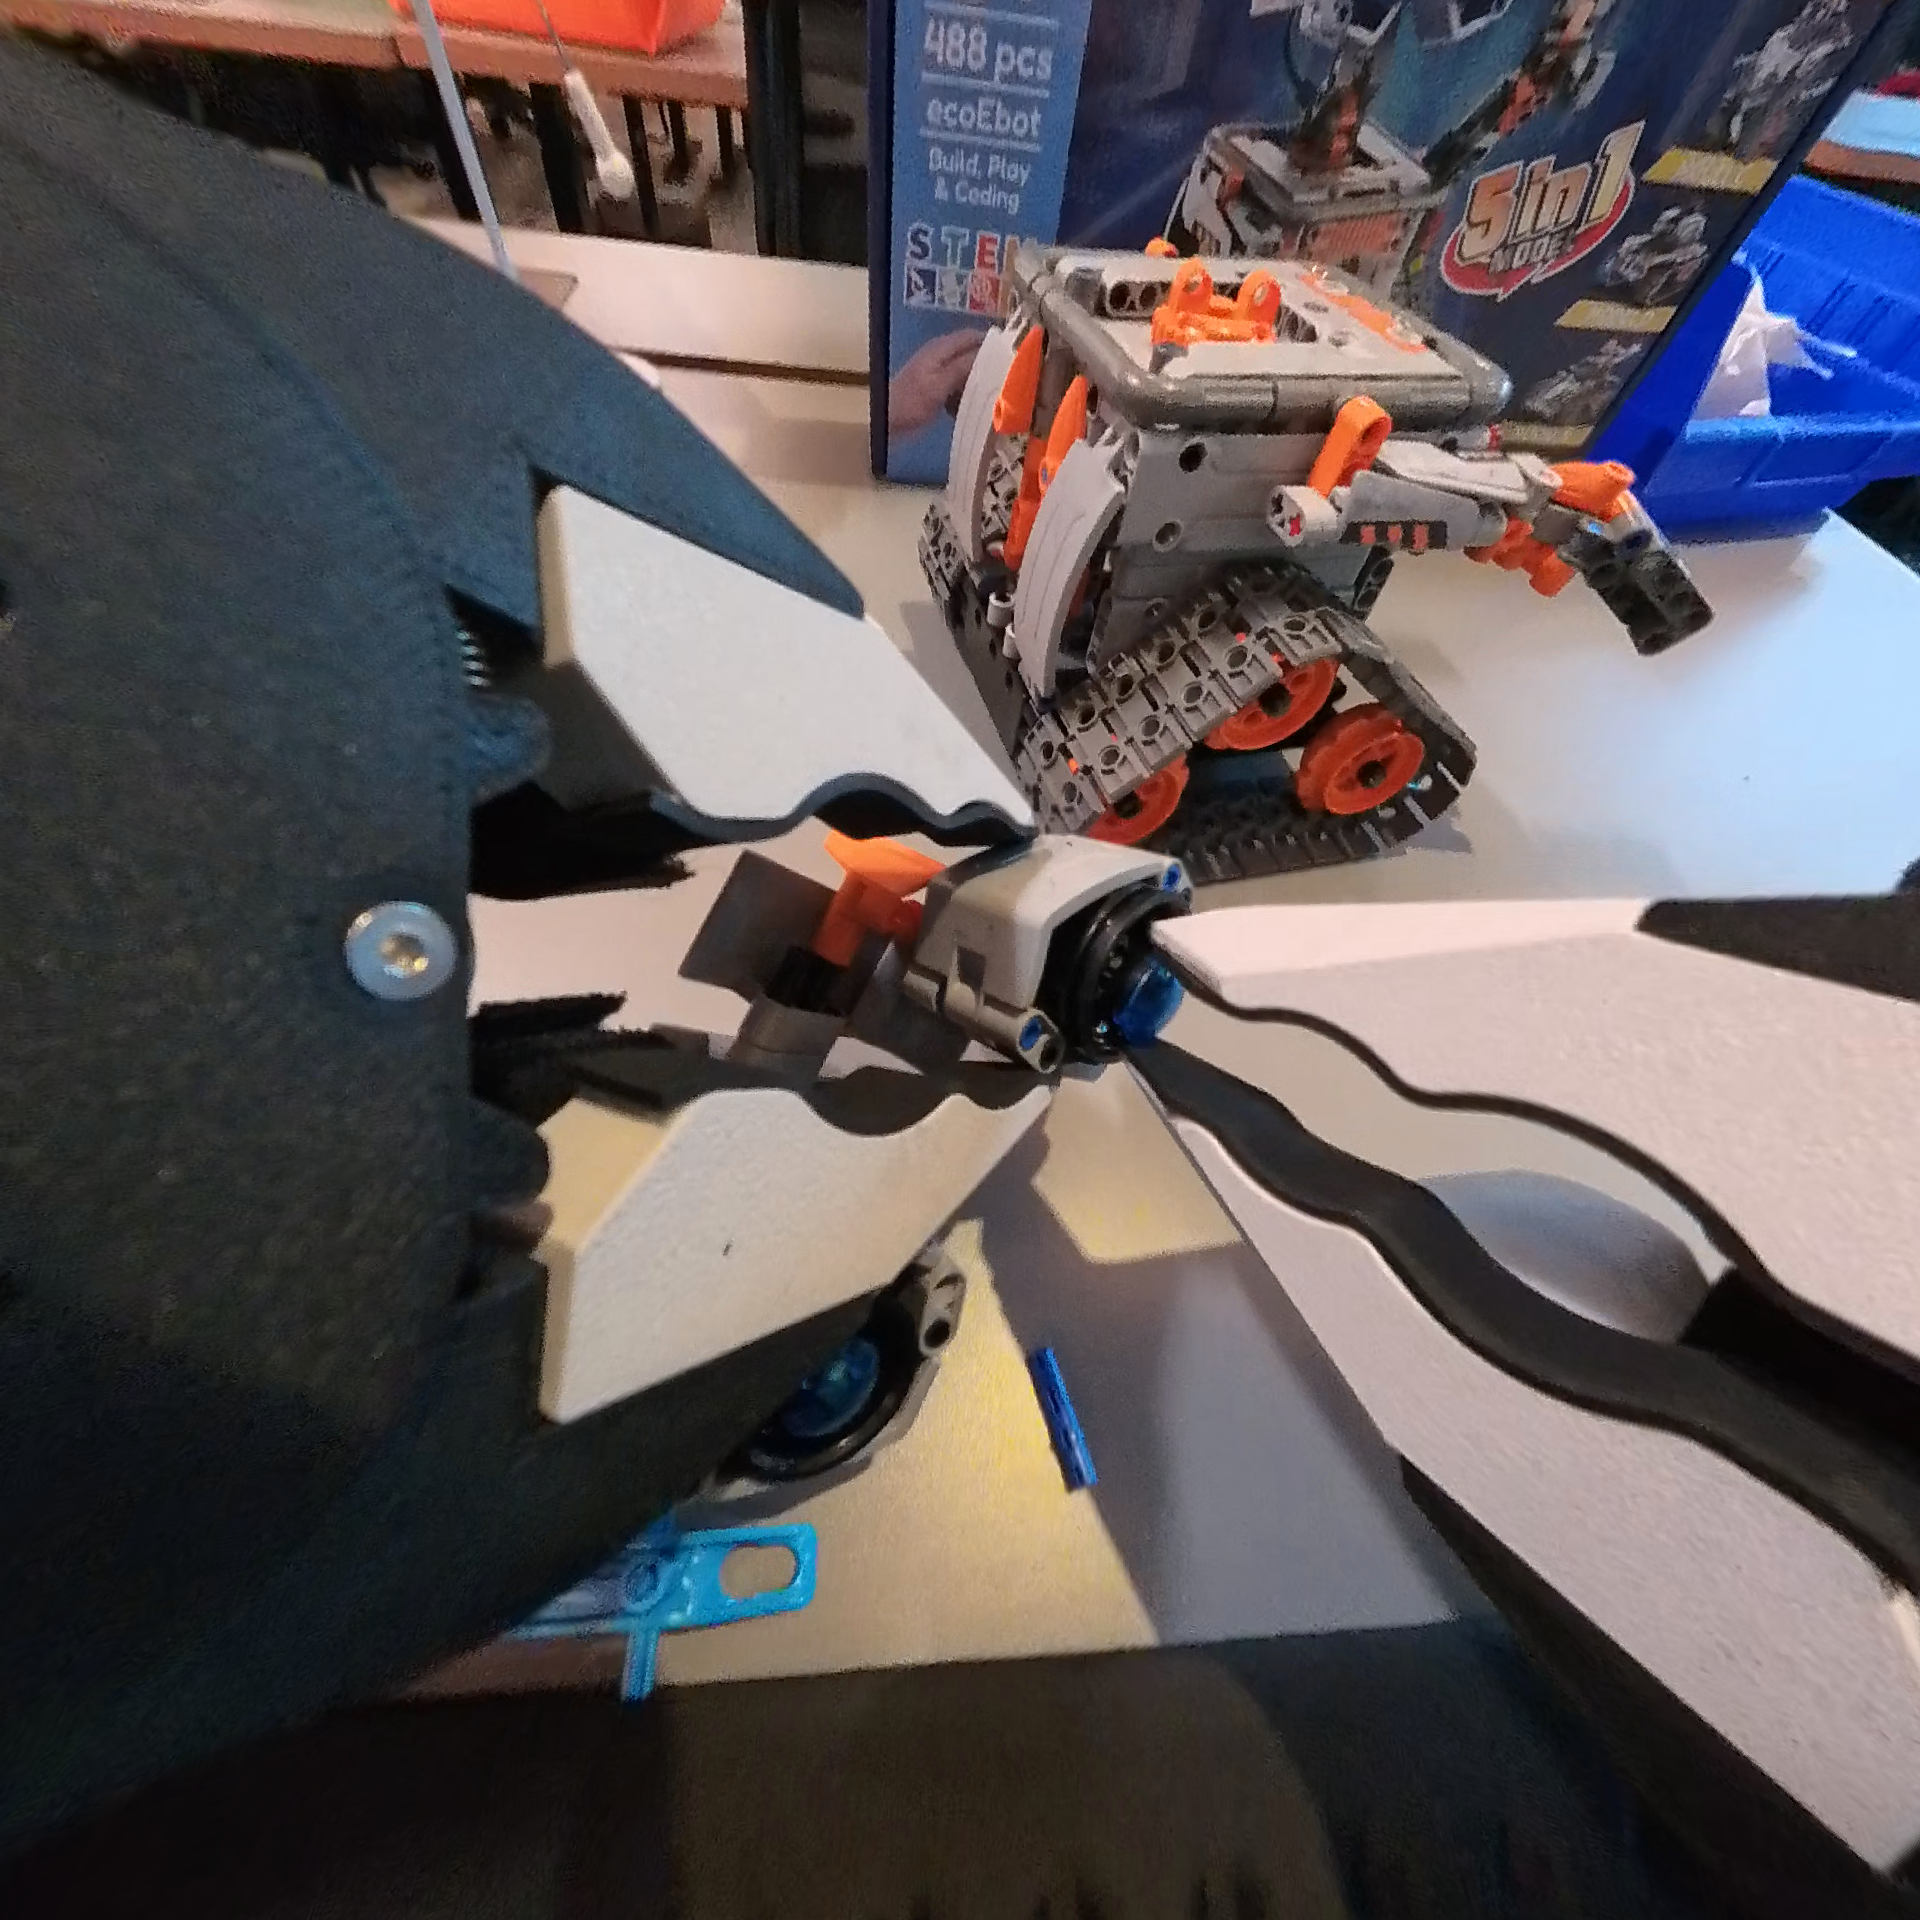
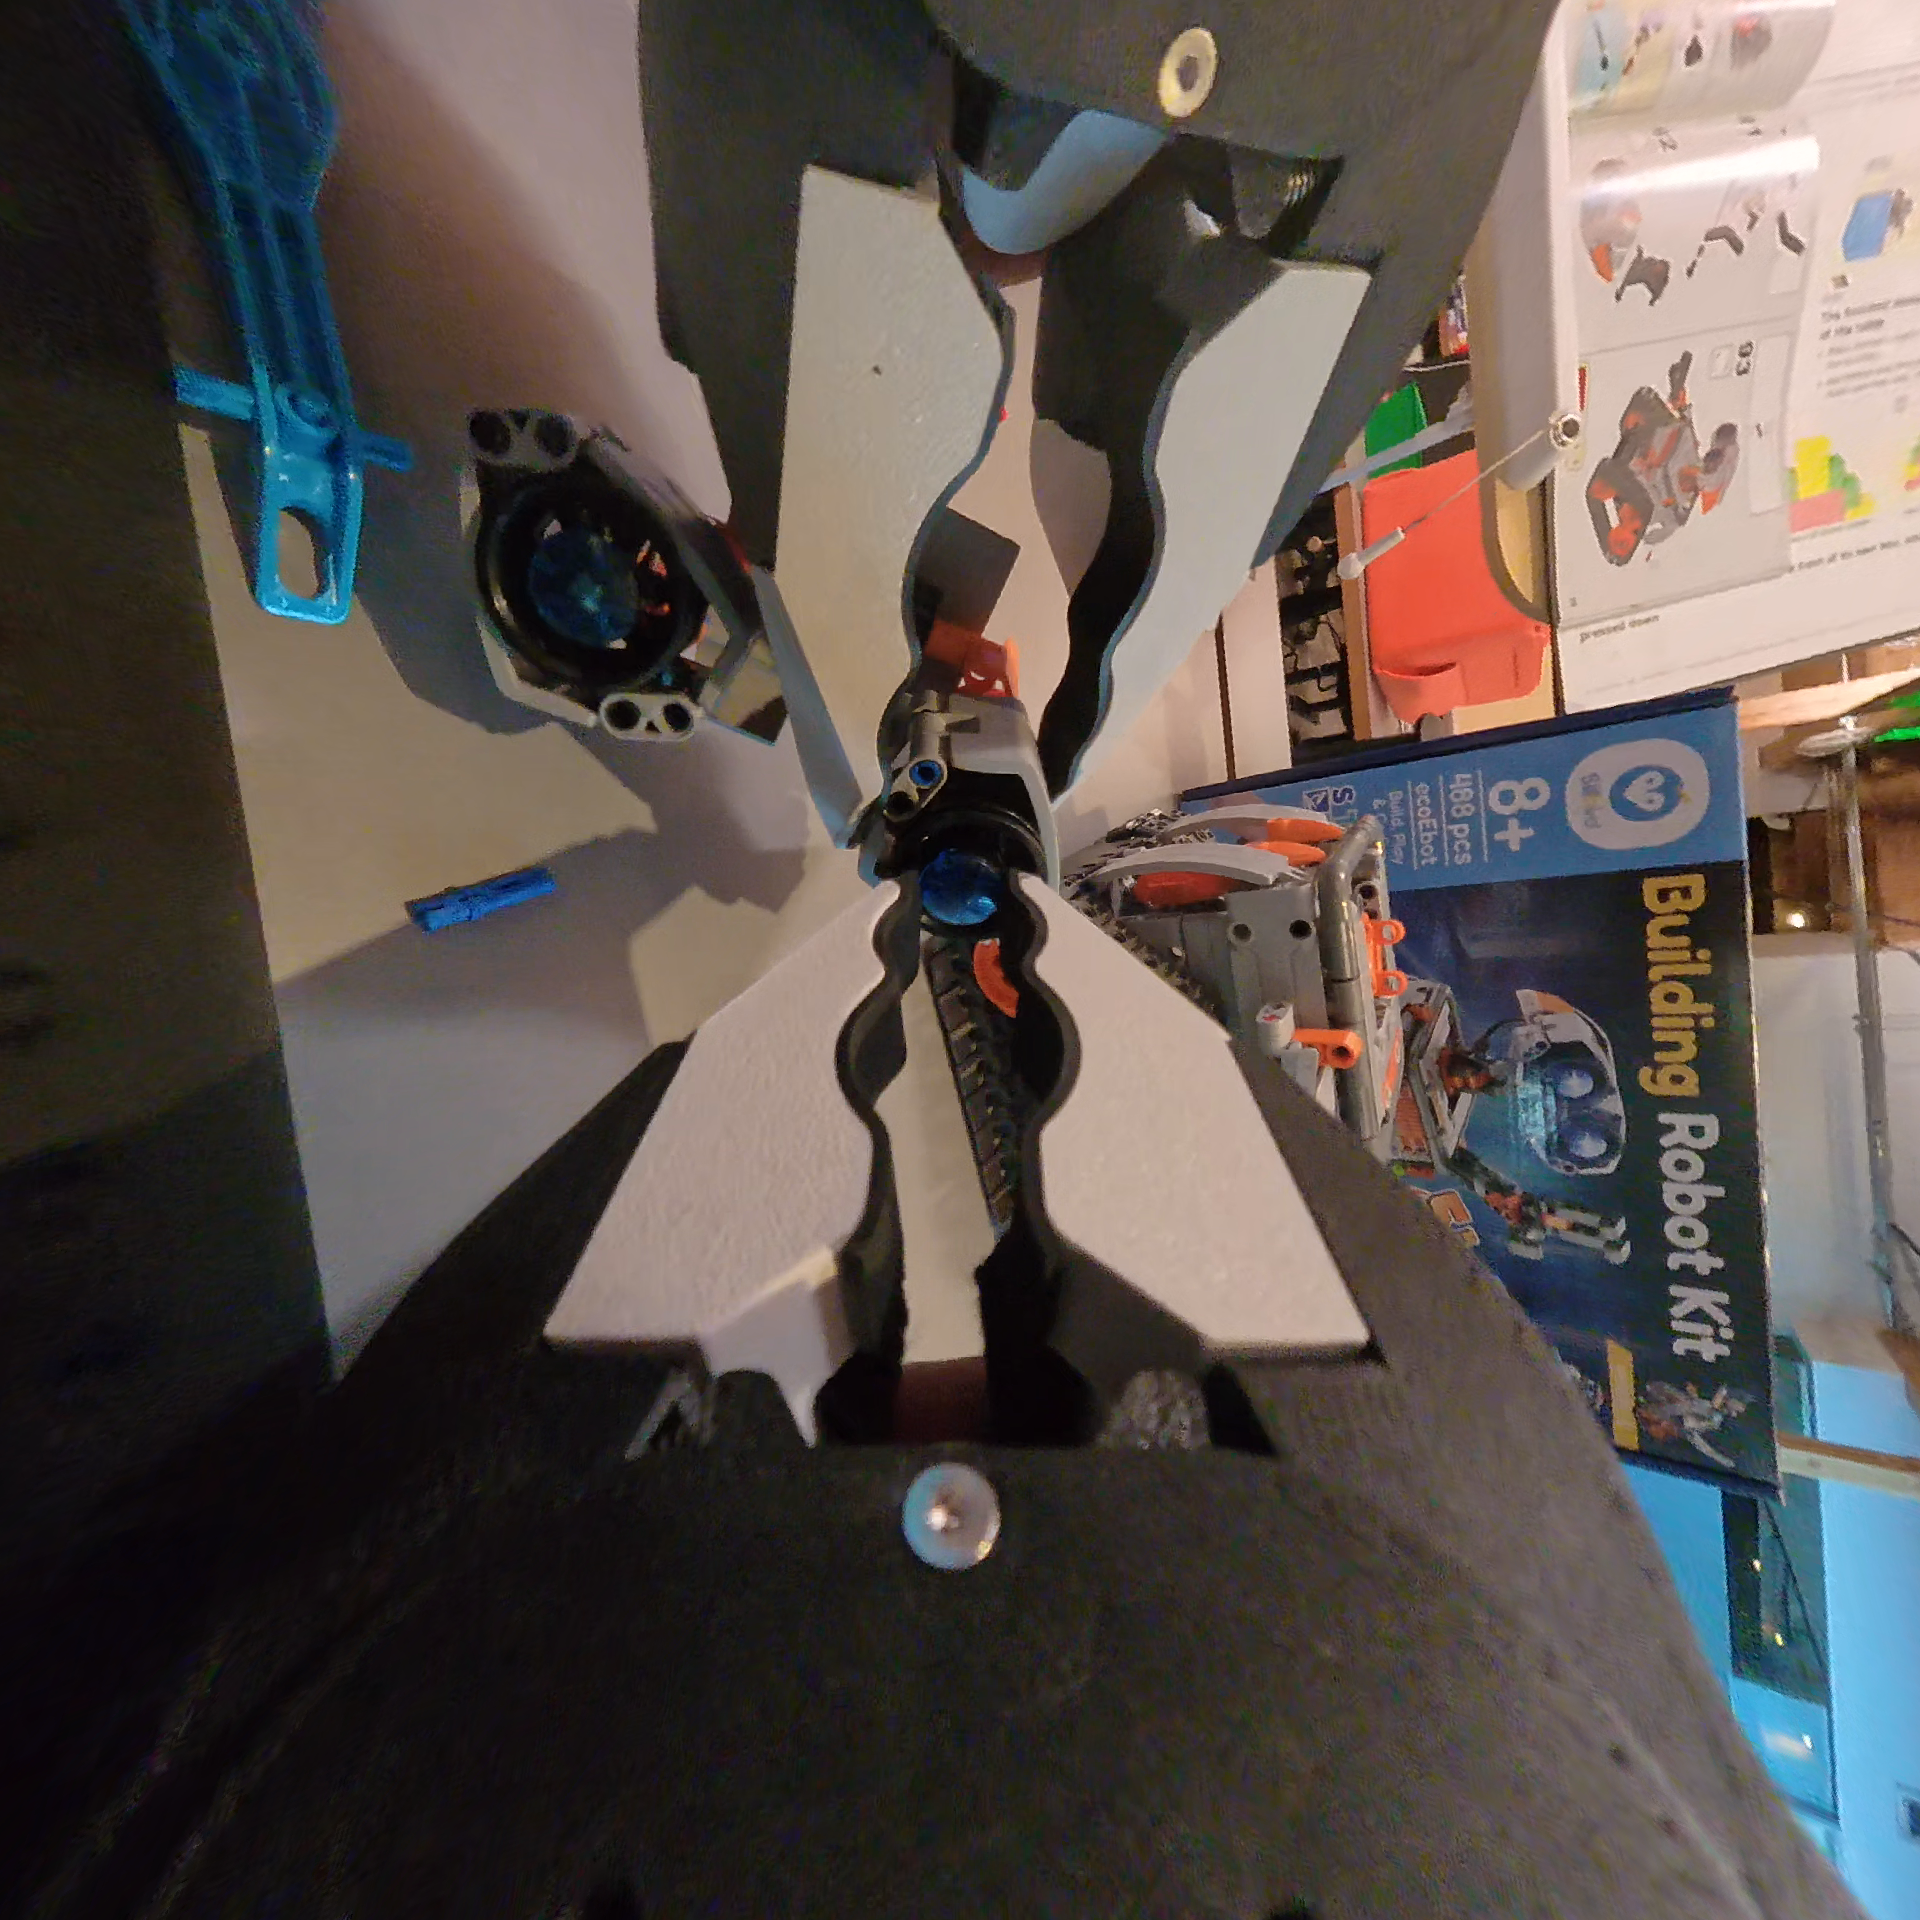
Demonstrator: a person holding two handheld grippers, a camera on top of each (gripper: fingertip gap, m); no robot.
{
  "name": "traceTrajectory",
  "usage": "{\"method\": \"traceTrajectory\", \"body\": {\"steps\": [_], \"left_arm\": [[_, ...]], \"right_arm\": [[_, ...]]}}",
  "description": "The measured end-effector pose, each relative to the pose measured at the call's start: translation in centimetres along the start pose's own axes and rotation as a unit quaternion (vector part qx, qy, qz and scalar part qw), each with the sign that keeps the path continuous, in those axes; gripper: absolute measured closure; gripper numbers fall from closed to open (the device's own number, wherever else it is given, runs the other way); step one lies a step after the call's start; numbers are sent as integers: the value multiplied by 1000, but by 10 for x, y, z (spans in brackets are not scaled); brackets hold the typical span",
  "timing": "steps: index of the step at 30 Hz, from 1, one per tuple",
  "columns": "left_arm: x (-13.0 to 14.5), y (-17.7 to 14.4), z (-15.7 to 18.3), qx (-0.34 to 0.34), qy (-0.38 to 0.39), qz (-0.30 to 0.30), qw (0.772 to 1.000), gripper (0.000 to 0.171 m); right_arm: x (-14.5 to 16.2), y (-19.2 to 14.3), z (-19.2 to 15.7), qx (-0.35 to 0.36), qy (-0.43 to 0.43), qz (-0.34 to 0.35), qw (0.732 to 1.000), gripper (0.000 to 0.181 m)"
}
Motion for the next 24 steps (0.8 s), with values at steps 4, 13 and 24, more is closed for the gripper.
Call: {"method": "traceTrajectory", "body": {"steps": [4, 13, 24], "left_arm": [[1, 3, -1, 41, -13, 5, 999, 133], [3, 6, -3, 119, -46, 19, 992, 133], [8, 12, -7, 177, -88, 21, 980, 133]], "right_arm": [[3, 1, 2, -27, -21, 15, 999, 169], [8, 5, 9, -114, -10, 55, 992, 169], [14, 16, 18, -244, 101, 97, 960, 168]]}}
Point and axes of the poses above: each gripper's, where its closed fingertips meet, y out along the fingers, x out of its underside, z = x × y across the jaws, the point moved 6 cm from there along -y, back along the fingers, and after that the axes turned 13 degrees about -z, right-handed, at the moved point
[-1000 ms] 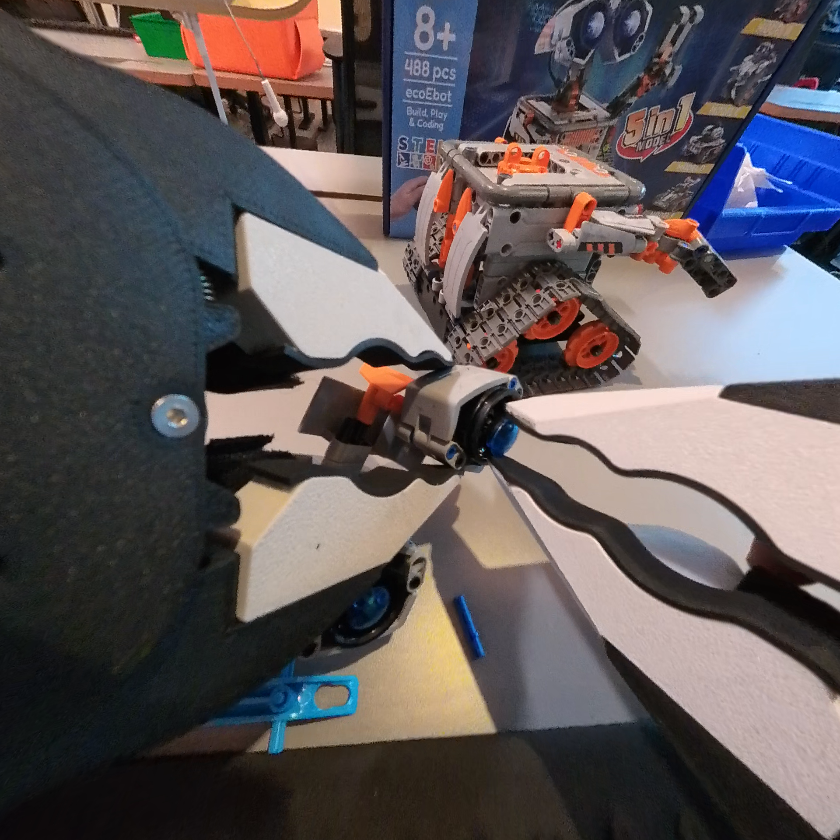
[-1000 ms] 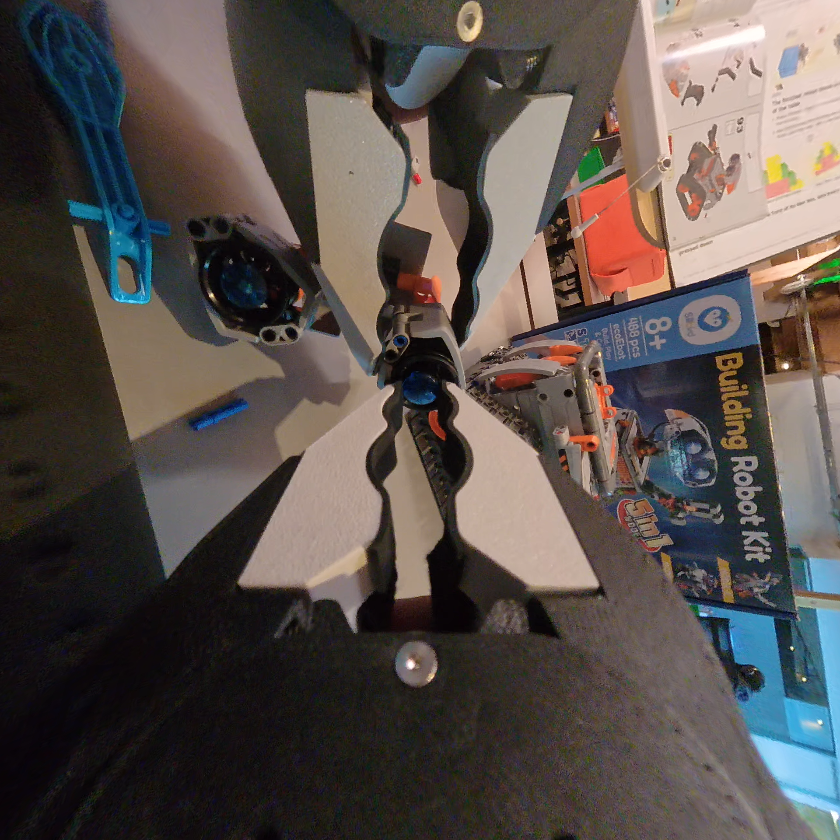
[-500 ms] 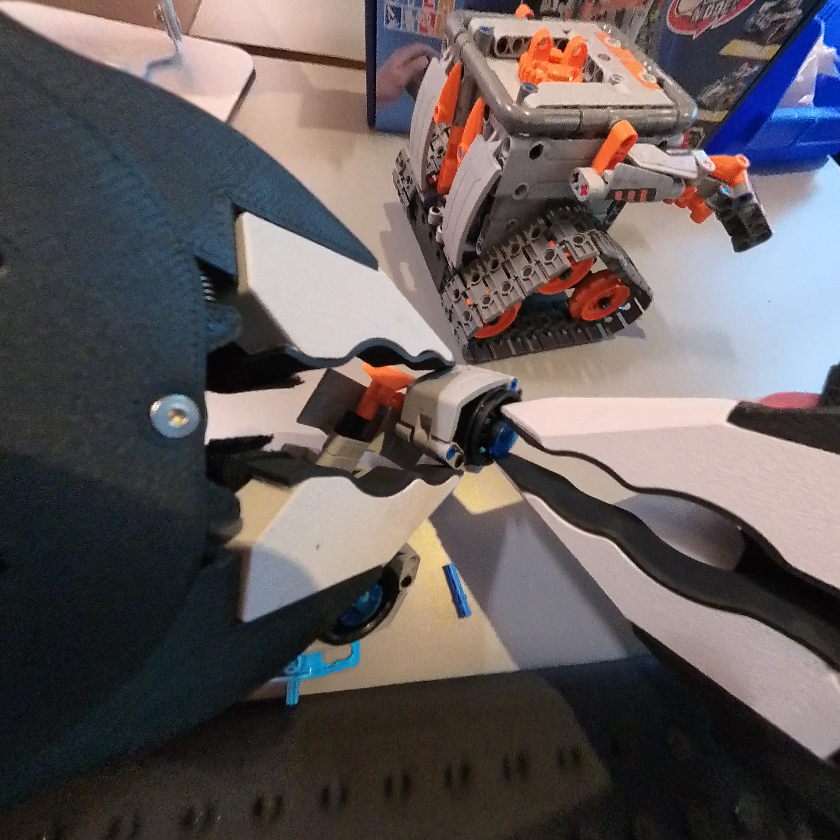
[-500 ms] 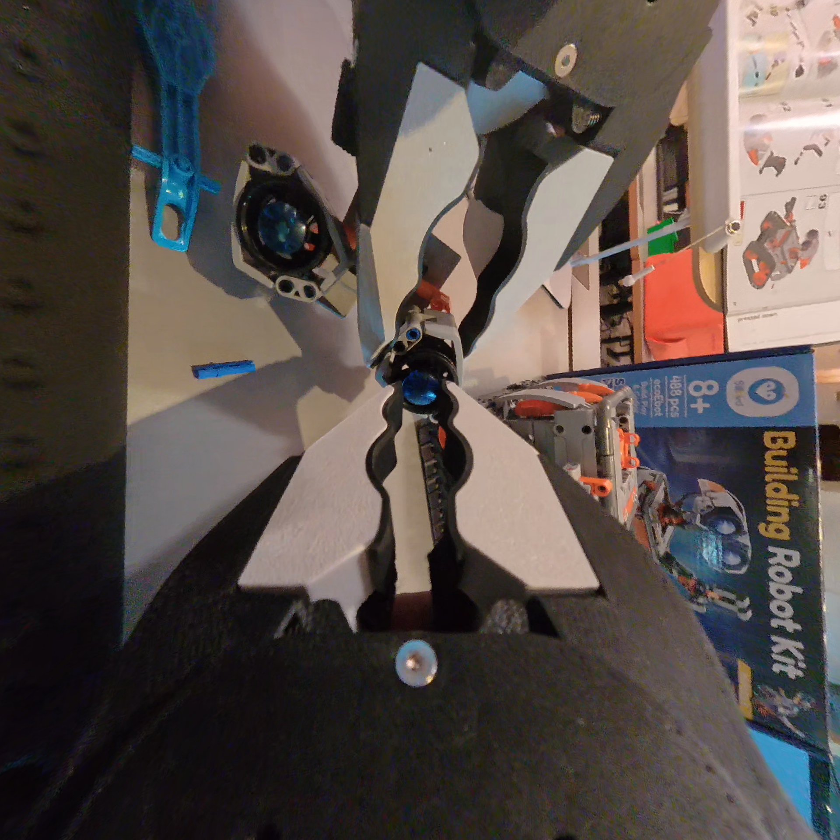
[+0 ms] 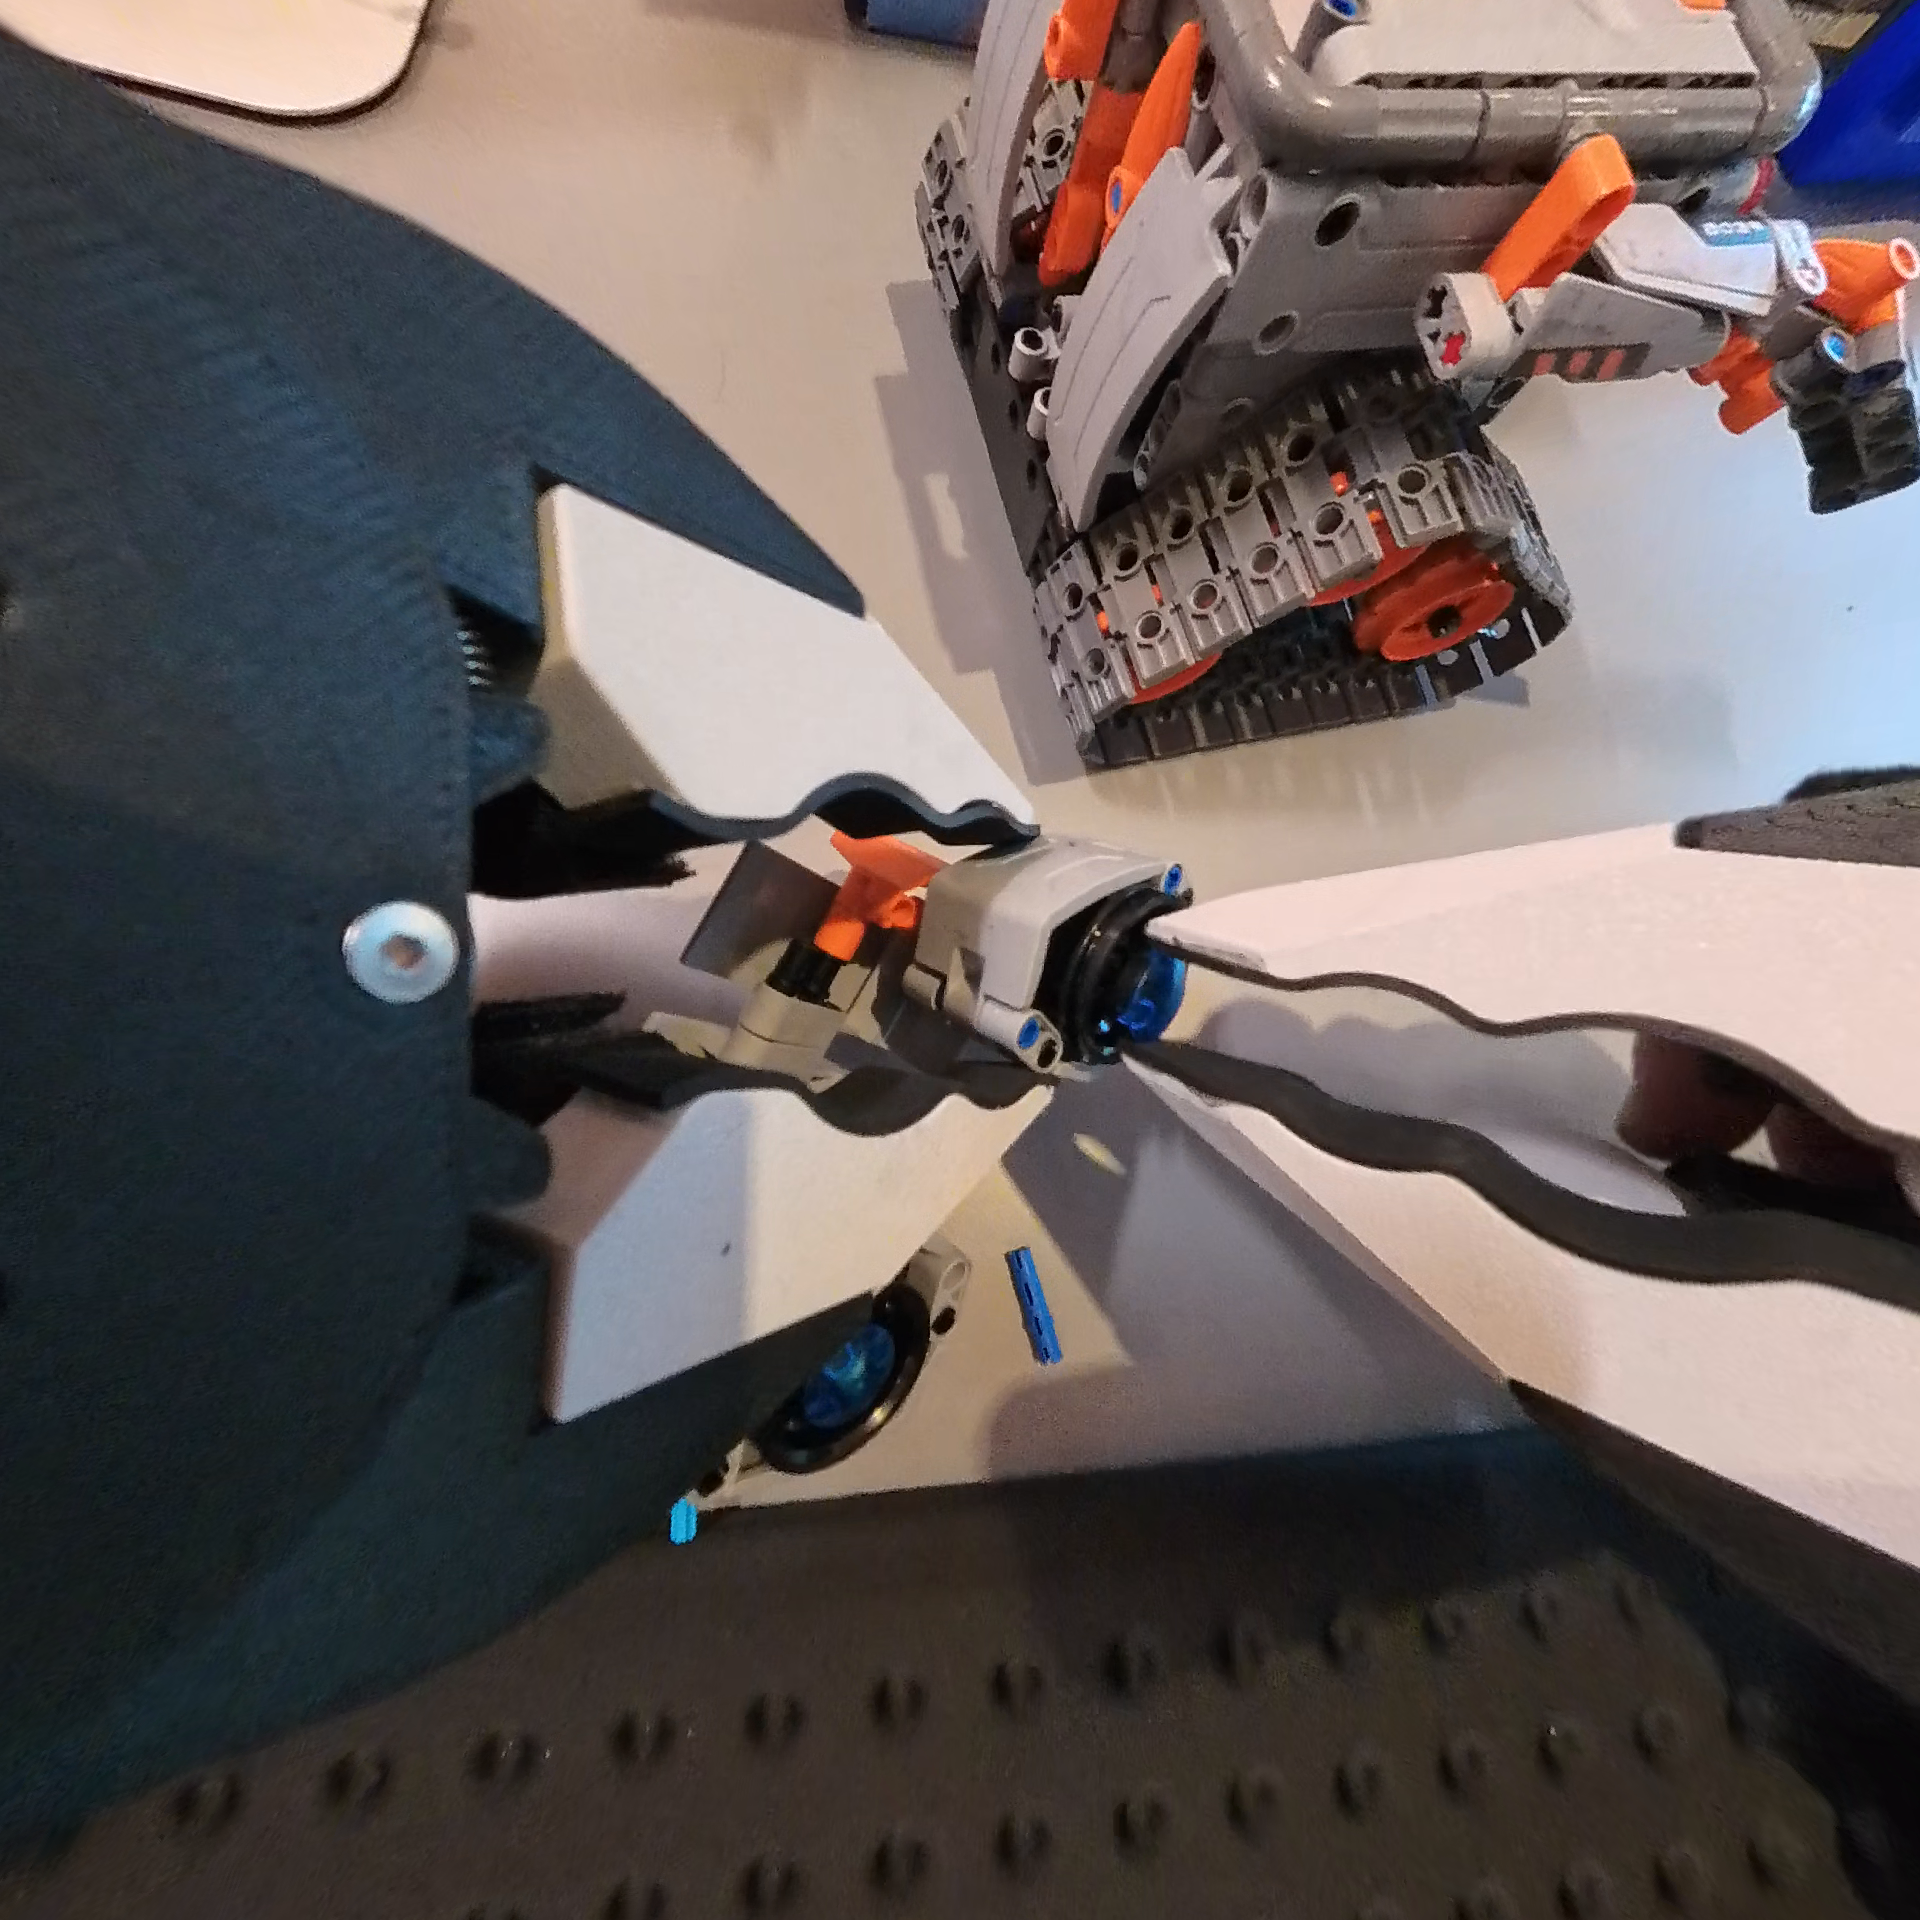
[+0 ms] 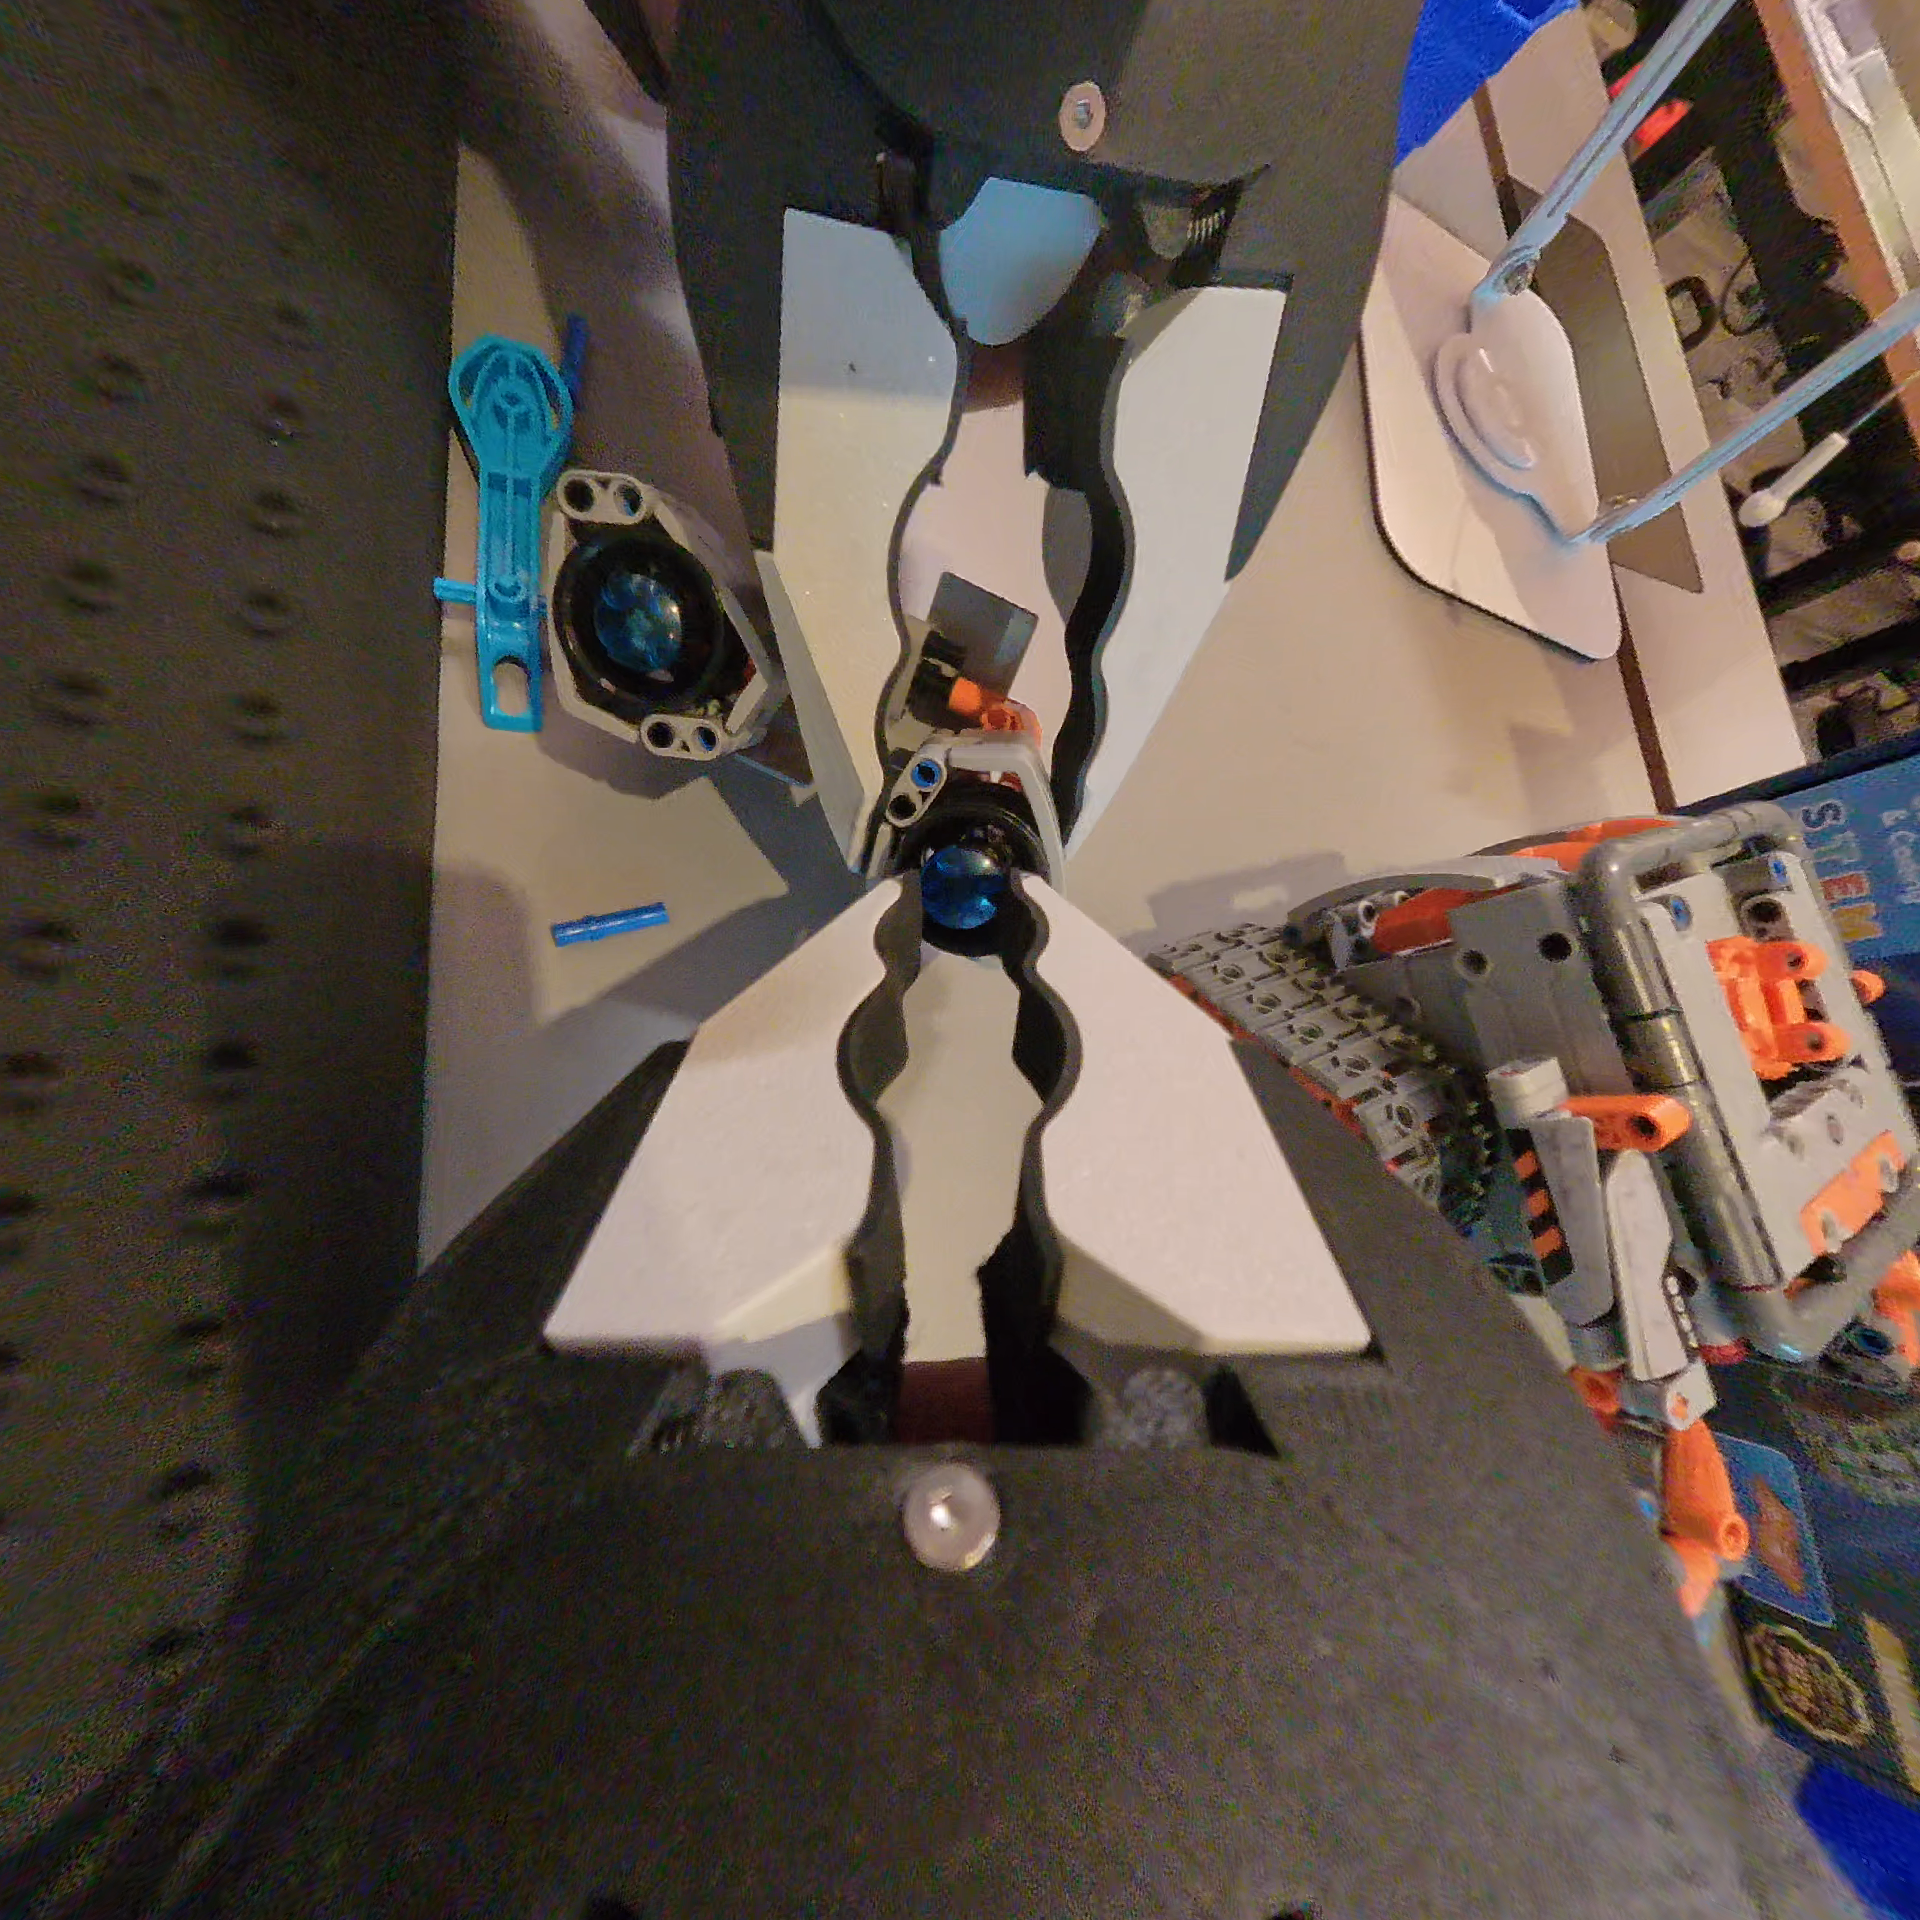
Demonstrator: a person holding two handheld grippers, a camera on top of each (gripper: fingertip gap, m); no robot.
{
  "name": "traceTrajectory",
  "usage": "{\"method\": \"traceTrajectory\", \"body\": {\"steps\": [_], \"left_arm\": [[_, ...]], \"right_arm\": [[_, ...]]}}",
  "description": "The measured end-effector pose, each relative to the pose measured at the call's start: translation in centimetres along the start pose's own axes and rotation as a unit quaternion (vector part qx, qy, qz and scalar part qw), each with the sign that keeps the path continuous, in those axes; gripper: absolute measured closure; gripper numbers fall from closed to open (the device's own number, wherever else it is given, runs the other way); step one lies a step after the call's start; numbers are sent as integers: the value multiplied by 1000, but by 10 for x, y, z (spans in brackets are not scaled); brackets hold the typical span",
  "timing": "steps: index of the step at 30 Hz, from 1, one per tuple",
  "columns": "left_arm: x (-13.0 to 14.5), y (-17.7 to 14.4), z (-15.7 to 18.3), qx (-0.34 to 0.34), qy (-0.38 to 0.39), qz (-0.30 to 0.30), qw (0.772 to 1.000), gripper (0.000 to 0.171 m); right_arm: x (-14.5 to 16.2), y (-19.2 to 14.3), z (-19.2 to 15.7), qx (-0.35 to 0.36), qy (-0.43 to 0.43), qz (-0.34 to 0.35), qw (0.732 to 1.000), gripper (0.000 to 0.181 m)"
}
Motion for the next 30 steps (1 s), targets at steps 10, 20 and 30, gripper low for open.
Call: {"method": "traceTrajectory", "body": {"steps": [10, 20, 30], "left_arm": [[3, 2, -5, -15, -24, -4, 1000, 133], [6, 8, -13, -57, -57, -23, 996, 134], [7, 11, -15, -75, -66, -33, 995, 135]], "right_arm": [[0, 6, 7, -18, 95, 2, 995, 169], [2, 16, 18, -18, 200, 1, 980, 169], [3, 20, 21, -20, 269, -1, 963, 169]]}}
Point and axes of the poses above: each gripper's, where its closed fingertips meet, y out along the fingers, x out of its underside, z = x × y across the jaws, the point moved 6 cm from there along -y, back along the fingers, and after that the axes turned 13 degrees about -z, right-handed, at the moved point
